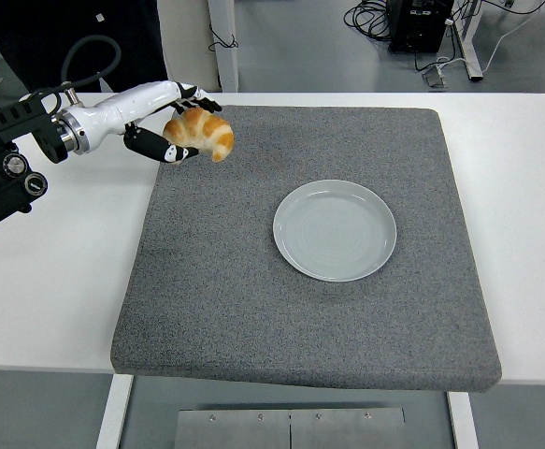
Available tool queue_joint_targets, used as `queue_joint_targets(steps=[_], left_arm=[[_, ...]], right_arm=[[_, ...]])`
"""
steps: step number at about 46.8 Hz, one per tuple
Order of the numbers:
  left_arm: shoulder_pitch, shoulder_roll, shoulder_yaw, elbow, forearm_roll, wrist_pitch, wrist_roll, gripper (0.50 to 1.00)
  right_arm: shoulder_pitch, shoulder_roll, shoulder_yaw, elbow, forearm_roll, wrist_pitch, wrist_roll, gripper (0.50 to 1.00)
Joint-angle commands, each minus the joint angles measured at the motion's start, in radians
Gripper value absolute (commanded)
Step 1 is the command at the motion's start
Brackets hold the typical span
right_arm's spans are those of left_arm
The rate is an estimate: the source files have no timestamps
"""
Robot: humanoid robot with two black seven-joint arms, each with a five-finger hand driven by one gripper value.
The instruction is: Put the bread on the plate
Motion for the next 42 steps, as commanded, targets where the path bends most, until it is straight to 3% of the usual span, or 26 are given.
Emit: queue_joint_targets(steps=[1, 27, 42], left_arm=[[-0.023, 0.0, -0.003, 0.0, -0.001, -0.004, 0.0, 0.684], [-0.158, 0.018, -0.018, 0.0, -0.004, -0.049, 0.001, 0.687], [-0.2, -0.012, -0.014, -0.008, -0.01, -0.063, 0.003, 0.689]], right_arm=[[0.0, 0.0, 0.0, -0.001, 0.0, 0.0, 0.0, 1.0], [0.0, 0.0, 0.0, 0.001, 0.0, 0.0, -0.001, 1.0], [0.0, 0.0, 0.0, -0.001, 0.0, 0.0, 0.0, 1.0]])
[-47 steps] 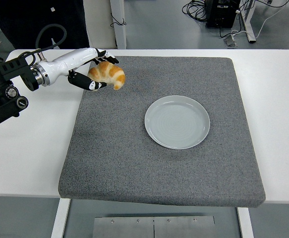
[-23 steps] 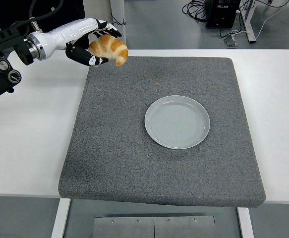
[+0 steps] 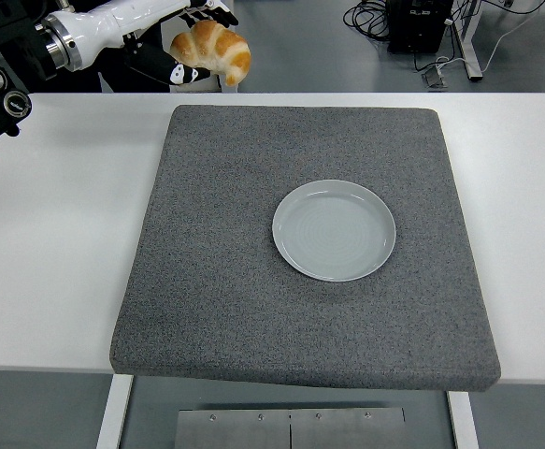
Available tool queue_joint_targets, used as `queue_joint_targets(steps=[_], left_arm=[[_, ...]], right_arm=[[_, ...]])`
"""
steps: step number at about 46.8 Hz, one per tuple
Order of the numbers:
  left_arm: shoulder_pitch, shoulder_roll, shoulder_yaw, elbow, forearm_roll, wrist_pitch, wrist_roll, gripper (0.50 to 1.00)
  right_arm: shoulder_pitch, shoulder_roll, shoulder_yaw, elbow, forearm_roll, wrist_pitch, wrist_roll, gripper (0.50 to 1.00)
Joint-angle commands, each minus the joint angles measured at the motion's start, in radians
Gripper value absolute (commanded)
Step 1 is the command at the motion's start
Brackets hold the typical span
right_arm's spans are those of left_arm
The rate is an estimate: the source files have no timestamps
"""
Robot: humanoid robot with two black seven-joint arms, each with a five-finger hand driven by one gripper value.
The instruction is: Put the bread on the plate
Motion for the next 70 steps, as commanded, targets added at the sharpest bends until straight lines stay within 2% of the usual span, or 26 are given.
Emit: queue_joint_targets(steps=[1, 7, 19, 47, 70], left_arm=[[-0.001, -0.016, 0.001, -0.004, 0.0, 0.0, 0.002, 0.689], [-0.003, -0.04, 0.001, -0.013, 0.003, 0.0, 0.014, 0.689], [-0.009, -0.137, 0.004, -0.014, 0.002, 0.0, 0.034, 0.69], [-0.029, -0.295, 0.015, -0.015, 0.012, 0.001, 0.037, 0.698], [-0.016, -0.317, 0.113, -0.011, 0.018, 0.014, 0.036, 0.696]], right_arm=[[0.0, 0.0, 0.0, 0.001, 0.0, 0.0, 0.0, 1.0], [0.0, 0.0, 0.0, 0.001, 0.0, 0.0, 0.0, 1.0], [0.0, 0.0, 0.0, 0.001, 0.0, 0.0, 0.0, 1.0], [0.0, 0.0, 0.0, 0.0, 0.001, 0.0, 0.0, 1.0], [0.0, 0.0, 0.0, 0.0, 0.001, 0.0, 0.0, 1.0]])
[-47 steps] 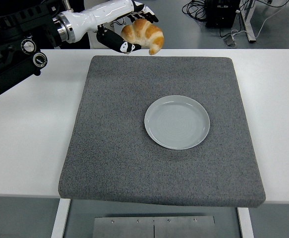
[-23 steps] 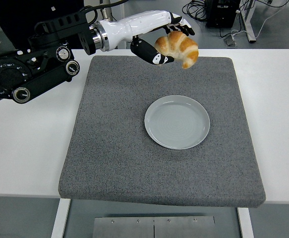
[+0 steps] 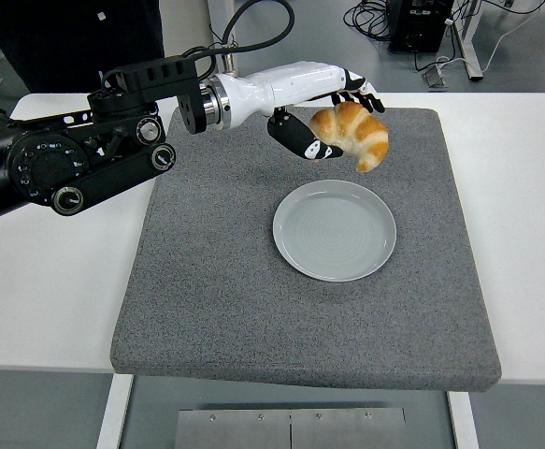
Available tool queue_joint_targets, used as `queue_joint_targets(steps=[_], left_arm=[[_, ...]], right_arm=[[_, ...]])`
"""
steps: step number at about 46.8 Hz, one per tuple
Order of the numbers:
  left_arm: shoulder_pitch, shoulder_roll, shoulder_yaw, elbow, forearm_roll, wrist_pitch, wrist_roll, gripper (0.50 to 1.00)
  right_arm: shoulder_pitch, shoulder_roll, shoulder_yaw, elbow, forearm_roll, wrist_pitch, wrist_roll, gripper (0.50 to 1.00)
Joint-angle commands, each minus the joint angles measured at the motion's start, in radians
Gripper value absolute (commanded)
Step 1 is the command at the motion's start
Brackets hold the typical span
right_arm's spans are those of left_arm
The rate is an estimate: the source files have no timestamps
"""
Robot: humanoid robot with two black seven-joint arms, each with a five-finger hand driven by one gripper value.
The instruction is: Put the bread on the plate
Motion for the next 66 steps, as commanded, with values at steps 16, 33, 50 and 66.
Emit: queue_joint_targets(steps=[16, 33, 50, 66], left_arm=[[0.048, -0.016, 0.056, 0.008, 0.069, 0.052, 0.0, 0.696], [0.064, -0.032, 0.14, 0.022, 0.071, 0.105, 0.0, 0.696], [0.107, -0.086, 0.207, 0.089, 0.071, 0.187, -0.001, 0.696], [0.137, -0.115, 0.223, 0.123, 0.071, 0.216, -0.001, 0.696]], right_arm=[[0.0, 0.0, 0.0, 0.001, 0.0, 0.0, 0.0, 1.0], [0.0, 0.0, 0.0, 0.001, 0.0, 0.0, 0.0, 1.0], [0.0, 0.0, 0.0, 0.001, 0.0, 0.0, 0.0, 1.0], [0.0, 0.0, 0.0, 0.001, 0.0, 0.0, -0.001, 1.0]])
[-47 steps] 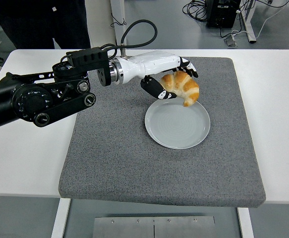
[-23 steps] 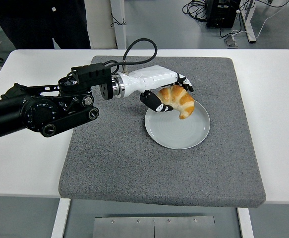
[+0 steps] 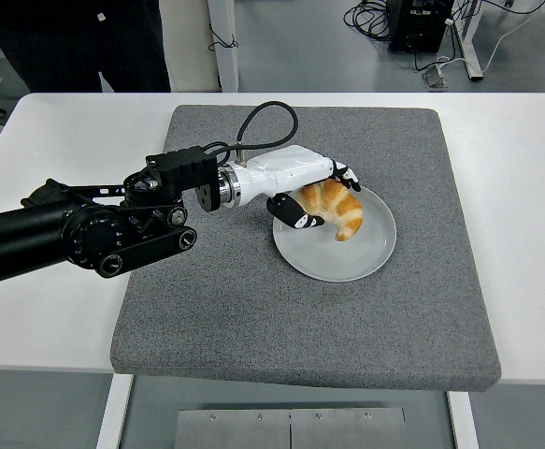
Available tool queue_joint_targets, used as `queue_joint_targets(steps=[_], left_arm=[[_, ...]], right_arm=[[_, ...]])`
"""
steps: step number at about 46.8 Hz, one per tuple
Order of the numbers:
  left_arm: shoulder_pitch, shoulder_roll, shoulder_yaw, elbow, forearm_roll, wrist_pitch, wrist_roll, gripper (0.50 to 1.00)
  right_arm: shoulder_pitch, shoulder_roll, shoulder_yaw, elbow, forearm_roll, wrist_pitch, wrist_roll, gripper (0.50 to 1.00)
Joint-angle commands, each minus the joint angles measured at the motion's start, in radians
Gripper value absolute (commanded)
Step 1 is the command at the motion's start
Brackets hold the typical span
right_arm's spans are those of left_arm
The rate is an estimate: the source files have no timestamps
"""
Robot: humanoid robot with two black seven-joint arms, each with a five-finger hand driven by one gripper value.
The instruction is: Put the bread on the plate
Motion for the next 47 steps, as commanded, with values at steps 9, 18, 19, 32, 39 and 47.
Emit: queue_joint_targets(steps=[9, 18, 19, 32, 39, 47], left_arm=[[0.025, -0.038, 0.017, 0.034, 0.0, 0.015, 0.002, 0.696], [0.025, -0.052, 0.028, 0.048, 0.0, 0.021, 0.002, 0.696], [0.025, -0.052, 0.028, 0.048, 0.0, 0.021, 0.002, 0.696], [0.034, -0.053, 0.028, 0.051, 0.0, 0.024, 0.002, 0.696], [0.036, -0.053, 0.029, 0.057, 0.002, 0.027, 0.002, 0.698], [0.046, -0.055, 0.029, 0.057, 0.002, 0.027, 0.002, 0.698]], right_arm=[[0.0, 0.0, 0.0, 0.001, 0.001, 0.0, 0.0, 1.0], [0.0, 0.0, 0.0, 0.001, 0.0, 0.0, 0.0, 1.0], [0.0, 0.0, 0.0, 0.0, 0.0, 0.0, 0.0, 1.0], [0.0, 0.0, 0.0, 0.001, 0.0, 0.0, 0.0, 1.0], [0.0, 0.0, 0.0, 0.0, 0.0, 0.0, 0.0, 1.0], [0.0, 0.0, 0.0, 0.0, 0.0, 0.0, 0.0, 1.0]])
